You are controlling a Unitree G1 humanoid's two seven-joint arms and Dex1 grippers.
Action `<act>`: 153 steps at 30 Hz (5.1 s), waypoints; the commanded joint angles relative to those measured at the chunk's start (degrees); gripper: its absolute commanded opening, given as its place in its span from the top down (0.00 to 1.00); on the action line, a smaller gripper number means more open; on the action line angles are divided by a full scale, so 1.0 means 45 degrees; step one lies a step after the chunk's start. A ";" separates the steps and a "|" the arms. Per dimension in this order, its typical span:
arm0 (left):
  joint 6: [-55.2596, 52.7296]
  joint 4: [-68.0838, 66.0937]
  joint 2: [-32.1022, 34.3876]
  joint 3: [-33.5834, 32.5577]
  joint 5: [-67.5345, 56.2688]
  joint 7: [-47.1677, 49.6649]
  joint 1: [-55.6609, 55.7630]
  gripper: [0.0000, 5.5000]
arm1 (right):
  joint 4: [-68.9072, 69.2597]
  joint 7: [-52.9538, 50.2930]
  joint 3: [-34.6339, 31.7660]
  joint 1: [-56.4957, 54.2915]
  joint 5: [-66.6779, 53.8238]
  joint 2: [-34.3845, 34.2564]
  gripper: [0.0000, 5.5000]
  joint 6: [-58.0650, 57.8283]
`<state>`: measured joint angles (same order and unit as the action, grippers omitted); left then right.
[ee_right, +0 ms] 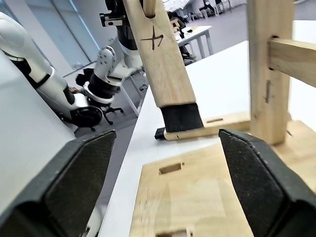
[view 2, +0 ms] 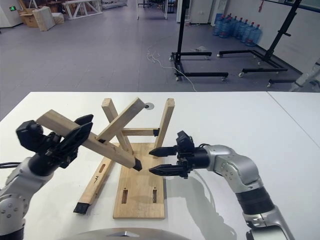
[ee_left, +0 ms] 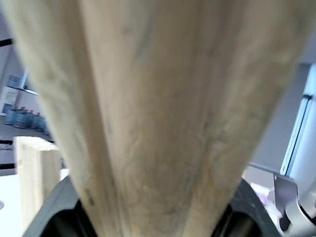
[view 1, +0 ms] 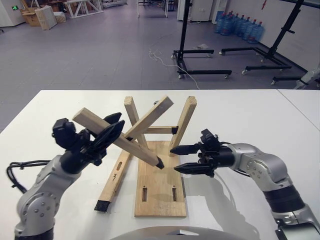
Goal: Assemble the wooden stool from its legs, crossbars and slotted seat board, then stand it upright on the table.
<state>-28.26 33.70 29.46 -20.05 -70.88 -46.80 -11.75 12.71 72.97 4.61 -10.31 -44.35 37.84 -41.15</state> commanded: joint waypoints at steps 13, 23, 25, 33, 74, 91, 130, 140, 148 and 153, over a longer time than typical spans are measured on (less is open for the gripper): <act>-0.1575 0.0133 0.2782 0.1584 0.2114 -0.1878 -0.0071 0.63 | -0.0973 0.0036 -0.1108 -0.0031 0.0418 0.1262 0.30 0.0224; -0.1521 -0.0406 0.2736 0.2090 0.2408 -0.1909 0.1030 0.63 | -0.1367 -0.0023 -0.1045 -0.0381 0.0576 0.1166 0.30 0.0167; -0.1613 -0.0248 0.2786 0.1799 0.1967 -0.1903 0.1162 0.63 | -0.1379 -0.0024 -0.1028 -0.0376 0.0584 0.1176 0.30 0.0144; -0.1980 -0.0306 0.2739 0.1800 0.1473 -0.1840 0.1854 0.63 | -0.1558 -0.0077 -0.0790 -0.0523 0.0704 0.1078 0.30 0.0159; -0.0960 -0.1921 0.2563 0.5240 0.6166 -0.2175 0.4092 0.63 | -0.1908 -0.1730 -0.1052 -0.0916 0.0927 -0.0187 0.30 0.0366; 0.2181 -0.1781 0.4122 0.7163 1.0432 -0.2320 0.2467 0.63 | -0.2437 -0.2087 -0.1179 -0.1459 0.1087 -0.0380 0.30 0.0481; -0.3832 -0.0144 0.0685 0.5211 1.2357 0.5851 -0.1517 0.28 | -0.0865 -0.4740 -0.2063 0.0680 0.0931 -0.1980 0.30 0.0880; -0.1689 -0.2466 0.1083 0.4928 1.3156 0.5096 -0.2280 0.42 | -0.0679 -0.4922 -0.2167 0.1066 0.0923 -0.2111 0.30 0.1212; -0.0119 -0.3745 0.0912 0.4175 1.3280 0.4825 -0.1866 0.55 | -0.1051 -0.4677 -0.1979 0.0778 0.1316 -0.2196 0.30 0.1891; -0.0030 -0.3847 0.0879 0.3787 1.3046 0.4591 -0.1569 0.61 | -0.1307 -0.4530 -0.1871 0.0502 0.1450 -0.2224 0.30 0.2046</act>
<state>-27.17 18.47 33.63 -2.81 -12.56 -25.93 -18.06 7.32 52.33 -4.07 -6.64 -38.36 27.93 -32.34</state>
